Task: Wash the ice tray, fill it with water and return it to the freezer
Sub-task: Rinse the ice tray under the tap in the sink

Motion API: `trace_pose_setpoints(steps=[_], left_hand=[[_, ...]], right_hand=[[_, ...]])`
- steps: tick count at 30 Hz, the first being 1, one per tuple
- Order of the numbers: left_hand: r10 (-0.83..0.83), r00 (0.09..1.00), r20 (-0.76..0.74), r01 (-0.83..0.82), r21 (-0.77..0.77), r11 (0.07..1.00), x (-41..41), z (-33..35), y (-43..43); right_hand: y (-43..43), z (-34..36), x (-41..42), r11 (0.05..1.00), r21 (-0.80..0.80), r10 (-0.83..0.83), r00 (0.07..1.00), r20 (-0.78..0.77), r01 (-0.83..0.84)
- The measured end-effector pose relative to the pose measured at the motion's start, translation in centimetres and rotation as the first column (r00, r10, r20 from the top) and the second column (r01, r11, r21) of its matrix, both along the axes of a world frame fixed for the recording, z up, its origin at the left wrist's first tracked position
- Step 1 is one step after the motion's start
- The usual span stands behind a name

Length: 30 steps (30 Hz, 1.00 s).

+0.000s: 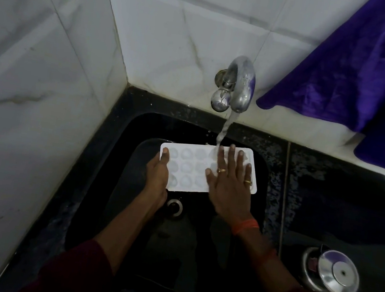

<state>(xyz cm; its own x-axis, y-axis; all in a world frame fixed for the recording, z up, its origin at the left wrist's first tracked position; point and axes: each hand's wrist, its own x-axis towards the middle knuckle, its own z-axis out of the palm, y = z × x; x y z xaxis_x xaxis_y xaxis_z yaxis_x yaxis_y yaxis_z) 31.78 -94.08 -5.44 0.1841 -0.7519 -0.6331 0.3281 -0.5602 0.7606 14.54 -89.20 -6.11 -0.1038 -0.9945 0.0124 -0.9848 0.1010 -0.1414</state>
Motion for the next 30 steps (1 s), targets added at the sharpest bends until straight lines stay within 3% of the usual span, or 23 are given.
trace_pose_setpoints(steps=[6,12,15,18,21,24,26,28,30], left_hand=[[-0.033,0.993,-0.112,0.03,-0.028,0.999,-1.3,0.2,0.0],[0.003,0.998,-0.065,0.0,0.043,0.999,0.0,0.2,-0.3],[-0.037,0.998,-0.04,0.039,0.044,0.998,1.3,0.0,-0.9],[-0.137,0.991,-0.011,0.137,-0.01,0.991,2.8,0.1,-1.9],[-0.227,0.963,-0.145,0.233,0.03,0.972,3.6,0.9,-2.5],[-0.24,0.929,-0.28,0.302,0.205,0.931,3.9,1.7,-3.0],[-0.253,0.904,-0.344,0.347,0.25,0.904,4.2,1.9,-3.3],[-0.326,0.886,-0.33,0.416,0.25,0.875,4.3,1.6,-3.3],[-0.447,0.867,-0.22,0.495,0.267,0.827,4.4,1.4,-3.1]], right_hand=[[0.0,0.9,6.8,0.95,-0.034,0.307,0.949,-0.072,-0.31],[-0.7,1.9,3.1,0.972,-0.037,0.227,0.966,-0.121,-0.233],[-0.4,2.4,-2.1,0.978,-0.049,0.2,0.98,-0.025,-0.201],[0.3,2.7,-6.8,0.942,-0.027,0.335,0.932,0.141,-0.334],[0.4,2.7,-8.2,0.92,-0.114,0.393,0.887,0.243,-0.376],[0.0,2.7,-8.1,0.937,-0.273,0.328,0.813,0.481,-0.217],[-0.3,3.1,-7.4,0.964,-0.265,0.201,0.73,0.653,-0.028],[-0.6,3.2,-6.7,0.967,-0.224,0.091,0.667,0.739,0.117],[-1.2,3.1,-6.2,0.955,-0.177,-0.012,0.631,0.776,0.236]])
